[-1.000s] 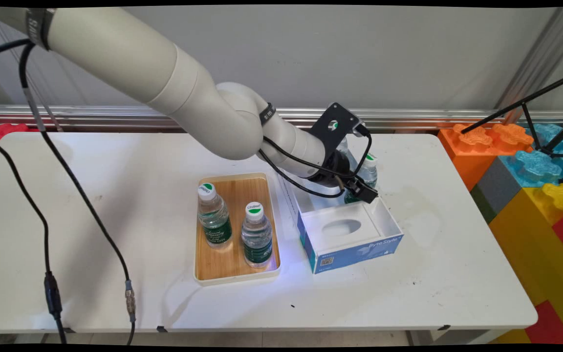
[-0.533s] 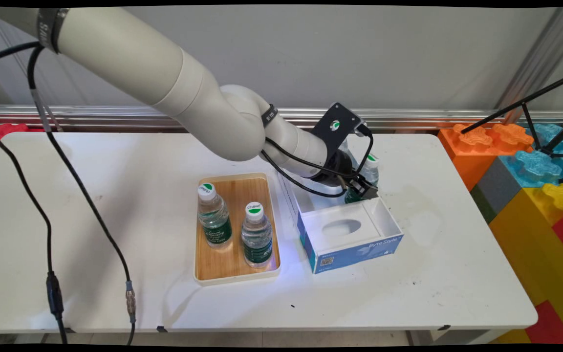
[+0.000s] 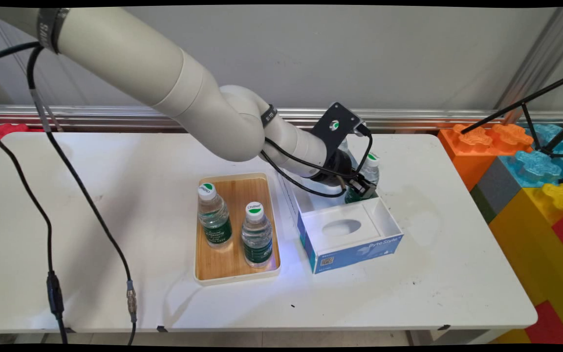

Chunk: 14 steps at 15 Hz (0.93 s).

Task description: Place the picked object on the tray

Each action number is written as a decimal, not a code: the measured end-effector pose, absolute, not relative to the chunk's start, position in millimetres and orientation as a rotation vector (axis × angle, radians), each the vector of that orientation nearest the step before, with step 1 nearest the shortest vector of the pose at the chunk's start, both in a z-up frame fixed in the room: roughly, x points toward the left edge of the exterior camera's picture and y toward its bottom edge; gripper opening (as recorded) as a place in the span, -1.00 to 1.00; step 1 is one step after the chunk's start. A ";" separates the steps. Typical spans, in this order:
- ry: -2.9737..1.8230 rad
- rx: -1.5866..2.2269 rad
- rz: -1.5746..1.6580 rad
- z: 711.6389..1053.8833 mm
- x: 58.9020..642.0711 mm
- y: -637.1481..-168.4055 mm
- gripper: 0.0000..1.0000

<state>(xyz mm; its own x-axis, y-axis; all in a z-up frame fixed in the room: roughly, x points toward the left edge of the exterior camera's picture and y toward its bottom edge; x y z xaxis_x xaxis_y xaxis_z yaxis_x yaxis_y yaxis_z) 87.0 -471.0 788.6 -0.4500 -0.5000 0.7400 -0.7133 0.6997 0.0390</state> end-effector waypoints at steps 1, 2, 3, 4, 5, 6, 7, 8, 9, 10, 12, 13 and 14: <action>-2.143 0.923 0.361 789.1 87.7 -471.1 -1.00; -2.141 0.924 0.364 790.0 88.4 -471.3 -1.00; -2.137 0.926 0.366 791.4 89.2 -471.8 -1.00; -2.133 0.928 0.366 792.5 89.9 -472.1 -1.00; -2.125 0.933 0.368 795.1 91.9 -472.6 -1.00; -2.119 0.933 0.364 797.9 91.5 -472.9 -1.00; -2.109 0.932 0.358 803.1 92.9 -473.0 -1.00; -2.102 0.932 0.353 806.7 93.9 -473.0 -1.00; -2.096 0.931 0.349 810.0 94.8 -472.9 -1.00; -2.089 0.931 0.343 815.1 96.4 -472.8 -1.00; -2.079 0.930 0.330 825.0 99.0 -471.8 -1.00; -2.076 0.928 0.324 830.9 100.4 -471.1 -1.00; -2.074 0.924 0.319 838.5 101.7 -470.2 -1.00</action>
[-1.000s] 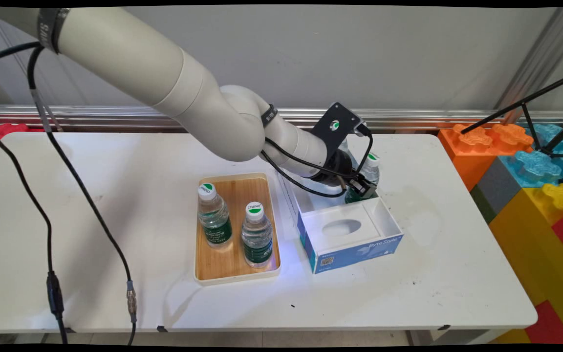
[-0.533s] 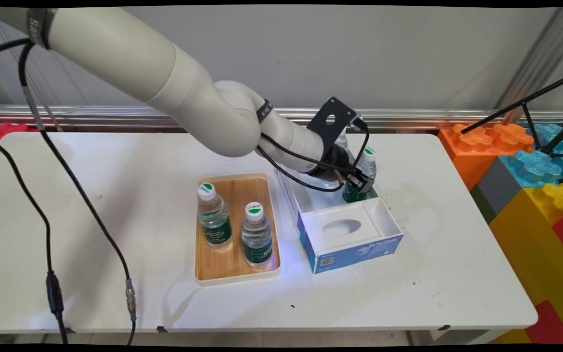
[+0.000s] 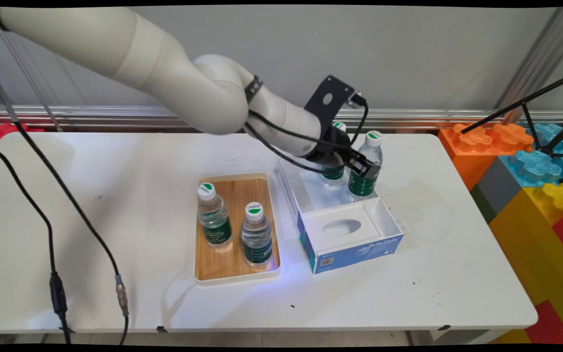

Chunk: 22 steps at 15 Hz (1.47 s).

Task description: Place the picked object on the tray

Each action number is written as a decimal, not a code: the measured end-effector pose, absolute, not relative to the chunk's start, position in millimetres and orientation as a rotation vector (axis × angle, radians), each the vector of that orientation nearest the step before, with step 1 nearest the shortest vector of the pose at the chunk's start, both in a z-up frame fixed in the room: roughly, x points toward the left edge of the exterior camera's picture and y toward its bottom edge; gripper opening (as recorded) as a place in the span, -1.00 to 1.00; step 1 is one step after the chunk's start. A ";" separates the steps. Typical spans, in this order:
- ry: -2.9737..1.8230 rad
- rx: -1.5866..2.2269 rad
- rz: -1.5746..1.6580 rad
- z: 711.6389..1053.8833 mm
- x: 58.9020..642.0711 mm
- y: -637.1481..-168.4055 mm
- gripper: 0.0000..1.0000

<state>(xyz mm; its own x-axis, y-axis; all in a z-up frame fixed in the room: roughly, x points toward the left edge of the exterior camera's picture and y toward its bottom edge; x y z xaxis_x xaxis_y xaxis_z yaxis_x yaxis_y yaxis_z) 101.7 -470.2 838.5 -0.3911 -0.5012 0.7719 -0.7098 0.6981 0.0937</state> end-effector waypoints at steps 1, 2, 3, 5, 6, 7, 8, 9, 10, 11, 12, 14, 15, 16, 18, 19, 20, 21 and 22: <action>-2.071 0.923 0.317 846.4 104.0 -469.3 -1.00; -2.070 0.923 0.317 853.6 106.0 -468.4 -1.00; -2.069 0.922 0.318 858.7 107.3 -467.7 -1.00; -2.072 0.916 0.321 875.9 111.3 -464.6 -1.00; -2.073 0.909 0.324 885.6 114.2 -462.4 -1.00; -2.075 0.903 0.327 894.2 116.8 -460.5 -1.00; -2.077 0.894 0.331 902.9 119.5 -458.8 -1.00; -2.082 0.883 0.337 914.2 123.6 -456.7 -1.00; -2.087 0.875 0.337 922.2 127.1 -455.2 -1.00; -2.099 0.866 0.338 930.9 132.4 -453.1 -1.00; -2.105 0.860 0.335 935.5 135.7 -451.8 -1.00; -2.129 0.843 0.315 948.8 150.4 -447.7 -1.00; -2.138 0.835 0.301 954.2 159.2 -445.6 -1.00; -2.145 0.830 0.291 957.5 165.3 -444.1 -1.00; -2.160 0.810 0.259 967.1 186.8 -439.1 -1.00; -2.164 0.798 0.248 971.7 198.1 -436.7 -1.00; -2.164 0.787 0.245 975.6 207.1 -435.4 -1.00; -2.163 0.780 0.244 977.7 212.7 -434.7 -1.00; -2.162 0.772 0.244 980.1 221.1 -434.3 -1.00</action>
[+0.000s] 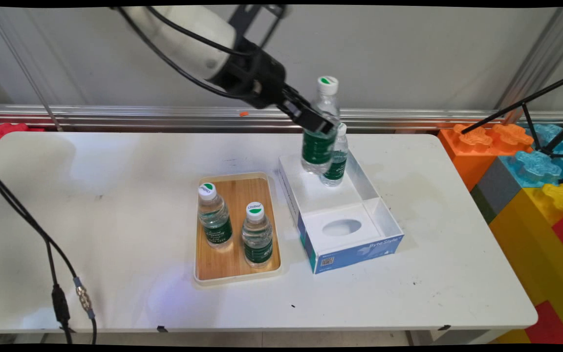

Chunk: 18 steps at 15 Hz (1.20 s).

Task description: Place the picked object on the tray

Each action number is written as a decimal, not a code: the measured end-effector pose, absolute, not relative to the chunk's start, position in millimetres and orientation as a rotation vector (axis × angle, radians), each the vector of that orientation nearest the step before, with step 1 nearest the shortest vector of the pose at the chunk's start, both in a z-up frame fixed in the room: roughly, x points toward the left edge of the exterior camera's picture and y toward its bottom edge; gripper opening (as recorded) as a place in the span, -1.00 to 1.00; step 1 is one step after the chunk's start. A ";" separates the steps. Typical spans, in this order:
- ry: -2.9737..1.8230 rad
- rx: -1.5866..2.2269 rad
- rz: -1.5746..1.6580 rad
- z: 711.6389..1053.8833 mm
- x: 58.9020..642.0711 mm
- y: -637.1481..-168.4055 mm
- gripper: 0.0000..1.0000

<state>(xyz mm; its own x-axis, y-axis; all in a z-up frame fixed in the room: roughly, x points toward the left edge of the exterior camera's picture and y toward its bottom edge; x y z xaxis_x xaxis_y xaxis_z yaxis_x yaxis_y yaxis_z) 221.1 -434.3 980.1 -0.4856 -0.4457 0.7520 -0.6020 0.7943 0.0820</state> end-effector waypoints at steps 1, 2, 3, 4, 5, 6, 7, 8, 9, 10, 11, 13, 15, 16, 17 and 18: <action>-2.161 0.765 0.244 981.2 229.4 -434.8 -1.00; -2.160 0.756 0.244 981.8 238.7 -435.4 -1.00; -2.162 0.741 0.243 981.1 247.4 -436.7 -1.00; -2.164 0.733 0.243 979.9 252.7 -437.8 -1.00; -2.168 0.719 0.245 977.3 262.1 -440.0 -1.00; -2.175 0.705 0.245 974.0 270.1 -442.0 -1.00; -2.180 0.695 0.244 971.5 275.2 -443.4 -1.00; -2.189 0.681 0.240 966.9 282.9 -445.4 -1.00; -2.200 0.666 0.234 961.0 291.3 -448.0 -1.00; -2.211 0.654 0.229 954.4 300.0 -450.6 -1.00; -2.220 0.644 0.226 947.4 307.7 -454.2 -1.00; -2.236 0.625 0.214 935.0 318.9 -460.1 -1.00; -2.260 0.589 0.192 919.2 328.1 -467.9 -1.00; -2.272 0.570 0.180 912.1 331.5 -471.2 -1.00; -2.284 0.546 0.170 903.6 335.0 -474.9 -1.00; -2.295 0.529 0.160 896.1 337.7 -477.6 -1.00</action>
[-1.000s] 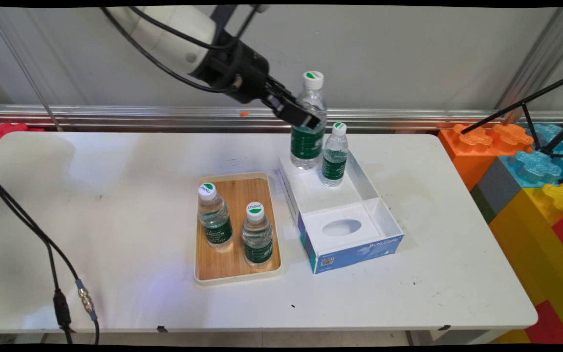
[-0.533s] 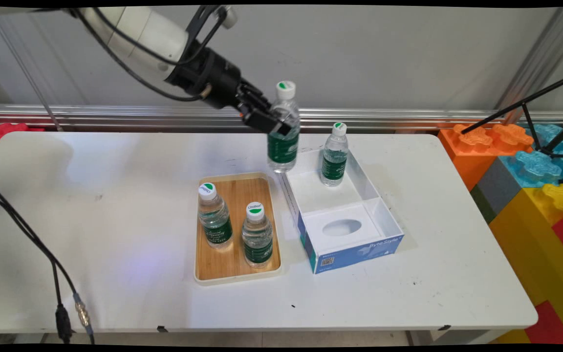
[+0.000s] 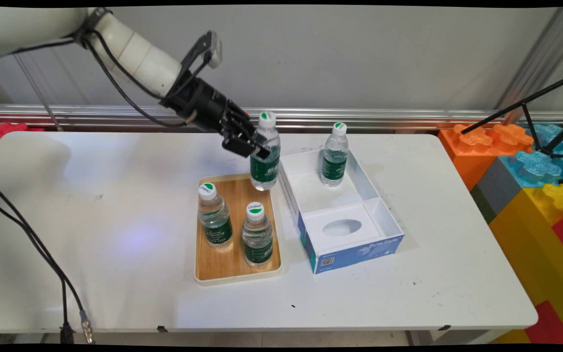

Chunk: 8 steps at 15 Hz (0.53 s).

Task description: Place the picked object on the tray

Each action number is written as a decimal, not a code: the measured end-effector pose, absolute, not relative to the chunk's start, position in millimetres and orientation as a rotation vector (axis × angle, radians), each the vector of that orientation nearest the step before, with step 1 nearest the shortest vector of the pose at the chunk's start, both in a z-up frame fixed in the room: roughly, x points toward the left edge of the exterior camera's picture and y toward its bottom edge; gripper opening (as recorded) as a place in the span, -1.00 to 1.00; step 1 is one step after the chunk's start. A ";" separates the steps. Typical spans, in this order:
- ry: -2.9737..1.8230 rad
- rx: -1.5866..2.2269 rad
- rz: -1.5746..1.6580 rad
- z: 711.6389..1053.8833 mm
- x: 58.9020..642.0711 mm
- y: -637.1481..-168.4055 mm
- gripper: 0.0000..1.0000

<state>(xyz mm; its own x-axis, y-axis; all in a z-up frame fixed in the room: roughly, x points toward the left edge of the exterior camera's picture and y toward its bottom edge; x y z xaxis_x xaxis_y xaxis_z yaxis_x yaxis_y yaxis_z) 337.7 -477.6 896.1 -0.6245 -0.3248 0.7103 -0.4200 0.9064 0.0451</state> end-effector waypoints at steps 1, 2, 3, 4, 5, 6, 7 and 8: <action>-2.308 0.508 0.147 887.6 340.3 -480.8 -1.00; -2.321 0.489 0.134 879.3 342.9 -483.3 -1.00; -2.332 0.469 0.123 872.0 345.0 -485.7 -1.00; -2.342 0.452 0.117 865.9 347.1 -487.8 -1.00; -2.350 0.434 0.119 859.9 349.5 -490.4 -1.00; -2.357 0.418 0.122 854.7 352.0 -493.0 -1.00; -2.362 0.406 0.125 850.6 354.0 -495.2 -1.00; -2.365 0.400 0.127 848.1 355.6 -496.5 -1.00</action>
